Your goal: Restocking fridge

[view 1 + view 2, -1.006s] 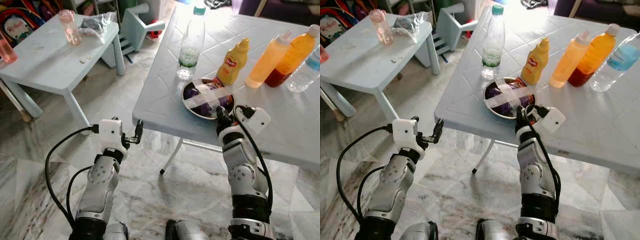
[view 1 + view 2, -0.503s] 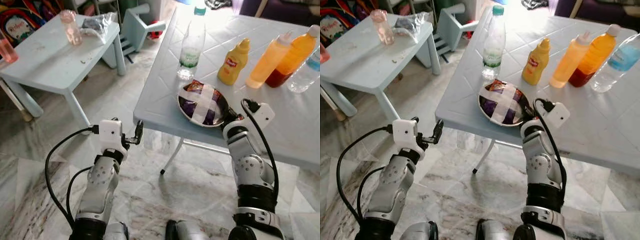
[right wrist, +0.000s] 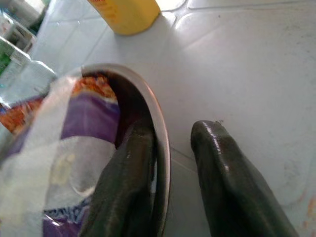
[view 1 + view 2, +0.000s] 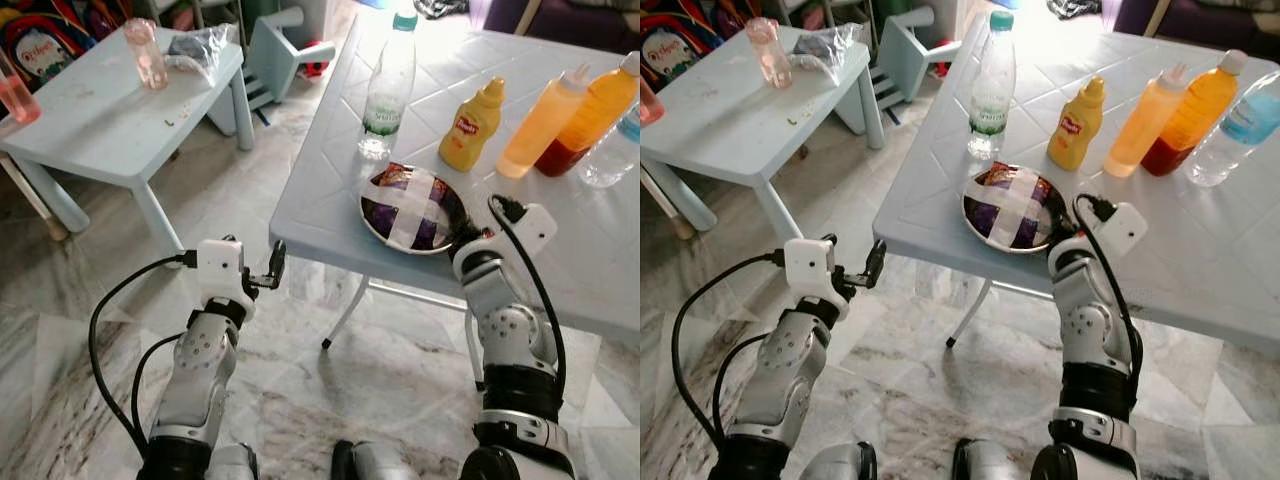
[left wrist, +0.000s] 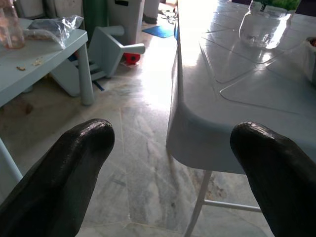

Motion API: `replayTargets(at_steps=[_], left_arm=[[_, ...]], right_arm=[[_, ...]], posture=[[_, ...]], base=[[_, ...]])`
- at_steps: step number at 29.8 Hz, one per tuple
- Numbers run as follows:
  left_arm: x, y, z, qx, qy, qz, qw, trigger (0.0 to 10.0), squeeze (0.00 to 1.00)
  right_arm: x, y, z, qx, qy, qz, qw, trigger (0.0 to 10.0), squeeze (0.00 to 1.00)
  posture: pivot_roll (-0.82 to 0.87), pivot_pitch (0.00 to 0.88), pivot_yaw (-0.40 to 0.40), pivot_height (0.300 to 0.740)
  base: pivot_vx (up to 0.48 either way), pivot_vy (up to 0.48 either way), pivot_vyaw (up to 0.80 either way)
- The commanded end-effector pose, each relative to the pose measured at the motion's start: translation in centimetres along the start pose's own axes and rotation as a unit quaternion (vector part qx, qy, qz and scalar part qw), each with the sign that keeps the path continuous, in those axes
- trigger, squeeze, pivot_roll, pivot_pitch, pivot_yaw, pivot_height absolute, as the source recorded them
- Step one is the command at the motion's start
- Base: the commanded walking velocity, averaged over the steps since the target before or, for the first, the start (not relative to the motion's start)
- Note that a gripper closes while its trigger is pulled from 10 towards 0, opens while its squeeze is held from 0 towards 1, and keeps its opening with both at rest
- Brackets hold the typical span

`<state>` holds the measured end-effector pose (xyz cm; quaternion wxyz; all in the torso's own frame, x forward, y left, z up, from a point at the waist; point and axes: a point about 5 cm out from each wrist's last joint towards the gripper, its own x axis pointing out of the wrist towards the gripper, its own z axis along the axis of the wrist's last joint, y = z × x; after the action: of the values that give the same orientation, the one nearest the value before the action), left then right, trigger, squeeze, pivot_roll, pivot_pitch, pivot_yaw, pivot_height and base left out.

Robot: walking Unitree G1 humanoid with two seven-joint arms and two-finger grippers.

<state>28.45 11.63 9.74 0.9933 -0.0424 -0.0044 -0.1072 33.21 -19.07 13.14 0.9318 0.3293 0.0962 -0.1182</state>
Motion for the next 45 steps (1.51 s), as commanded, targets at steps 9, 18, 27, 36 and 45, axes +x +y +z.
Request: replayTargets(at_steps=[9,18,27,36,45], left_arm=[[-0.1,-0.1,-0.4,0.006,0.010,0.000,1.000,10.0,0.00],[-0.1,-0.1,-0.5,0.006,0.011,0.000,1.000,10.0,0.00],[-0.2,-0.1,-0.6,0.002,0.014,-0.002,1.000,10.0,0.00],[-0.2,-0.1,-1.6,-0.012,0.039,0.025,0.999,10.0,0.00],[-0.8,-0.3,-2.5,-0.008,0.052,0.027,0.998,10.0,0.00]], right_arm=[[0.5,-2.0,-1.1,-0.054,0.051,-0.030,0.997,10.0,0.00],[0.9,-2.3,-1.0,-0.057,0.062,-0.040,0.996,0.0,0.00],[0.7,-2.3,-1.3,-0.055,0.068,-0.036,0.996,0.0,0.00],[-0.5,-2.0,-2.4,-0.088,0.056,0.006,0.995,0.0,0.00],[-1.4,-0.9,-1.8,-0.100,0.006,0.063,0.993,10.0,0.00]], posture=[[0.05,0.159,-0.035,0.740],[0.05,0.159,-0.035,0.740],[0.05,0.153,-0.038,0.740],[0.06,0.129,-0.044,0.740],[0.06,0.117,-0.045,0.740]], base=[[0.000,0.000,0.00],[0.000,0.000,0.00],[0.000,0.000,0.00],[0.000,0.000,0.00],[0.000,0.000,0.00]])
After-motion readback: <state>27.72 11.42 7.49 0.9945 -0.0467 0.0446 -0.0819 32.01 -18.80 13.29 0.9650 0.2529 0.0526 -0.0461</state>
